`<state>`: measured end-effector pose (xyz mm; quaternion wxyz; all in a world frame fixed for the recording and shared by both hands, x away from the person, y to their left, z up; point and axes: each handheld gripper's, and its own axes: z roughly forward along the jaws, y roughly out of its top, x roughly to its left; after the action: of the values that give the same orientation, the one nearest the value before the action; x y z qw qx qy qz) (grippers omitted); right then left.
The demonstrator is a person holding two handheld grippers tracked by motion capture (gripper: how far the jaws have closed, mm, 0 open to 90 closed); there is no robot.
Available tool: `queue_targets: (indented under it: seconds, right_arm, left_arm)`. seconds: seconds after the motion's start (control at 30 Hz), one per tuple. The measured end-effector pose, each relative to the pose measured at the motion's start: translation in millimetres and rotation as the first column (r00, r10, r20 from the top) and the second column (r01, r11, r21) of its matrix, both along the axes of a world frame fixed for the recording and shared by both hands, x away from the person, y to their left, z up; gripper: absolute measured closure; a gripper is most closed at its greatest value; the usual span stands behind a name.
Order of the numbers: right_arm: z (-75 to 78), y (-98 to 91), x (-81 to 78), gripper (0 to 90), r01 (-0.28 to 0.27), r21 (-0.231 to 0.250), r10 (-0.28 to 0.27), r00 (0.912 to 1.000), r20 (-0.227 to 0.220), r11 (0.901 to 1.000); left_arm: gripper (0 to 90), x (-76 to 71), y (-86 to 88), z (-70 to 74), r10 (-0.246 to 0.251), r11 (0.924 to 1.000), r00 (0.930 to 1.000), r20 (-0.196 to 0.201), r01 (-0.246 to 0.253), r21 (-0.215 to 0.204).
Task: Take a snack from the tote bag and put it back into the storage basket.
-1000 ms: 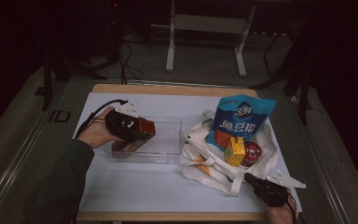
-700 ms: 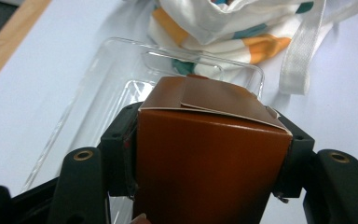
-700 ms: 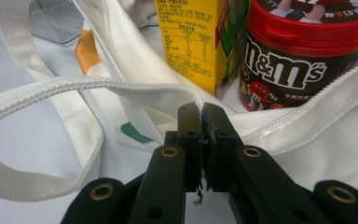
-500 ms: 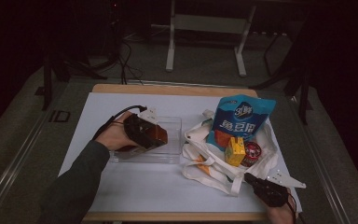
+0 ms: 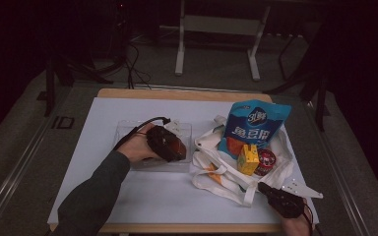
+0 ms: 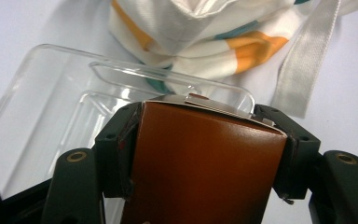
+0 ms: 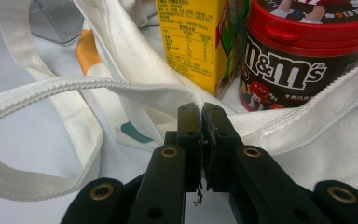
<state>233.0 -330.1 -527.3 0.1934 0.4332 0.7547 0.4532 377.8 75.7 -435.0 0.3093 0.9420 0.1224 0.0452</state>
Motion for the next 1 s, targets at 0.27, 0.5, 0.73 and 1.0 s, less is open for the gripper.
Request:
queue_targets:
  seconds: [0.27,0.5,0.73,1.0]
  right_arm:
    - [0.0,0.0,0.0,86.0,0.000,0.000,0.000,1.0000,0.000,1.0000]
    - [-0.1,-0.2,0.0,86.0,-0.001,0.001,0.001,1.0000,0.001,1.0000]
    - [0.0,-0.1,-0.1,86.0,-0.001,0.000,0.001,1.0000,0.001,1.0000]
    - [-0.1,-0.2,-0.1,85.9,-0.002,0.000,0.002,1.0000,0.001,1.0000]
  left_arm:
    - [35.9,2.4,-12.6,-3.5,0.014,0.9999,0.9989,-0.045,-0.014,-0.001]
    - [35.9,3.3,-18.8,-8.1,0.030,0.9994,0.9979,-0.057,-0.029,0.019]
    - [33.2,4.0,-22.3,-10.9,0.035,0.9989,0.9973,-0.065,-0.032,0.035]
    - [30.7,0.4,-27.3,-10.1,0.023,0.9996,0.9977,-0.063,-0.022,0.021]
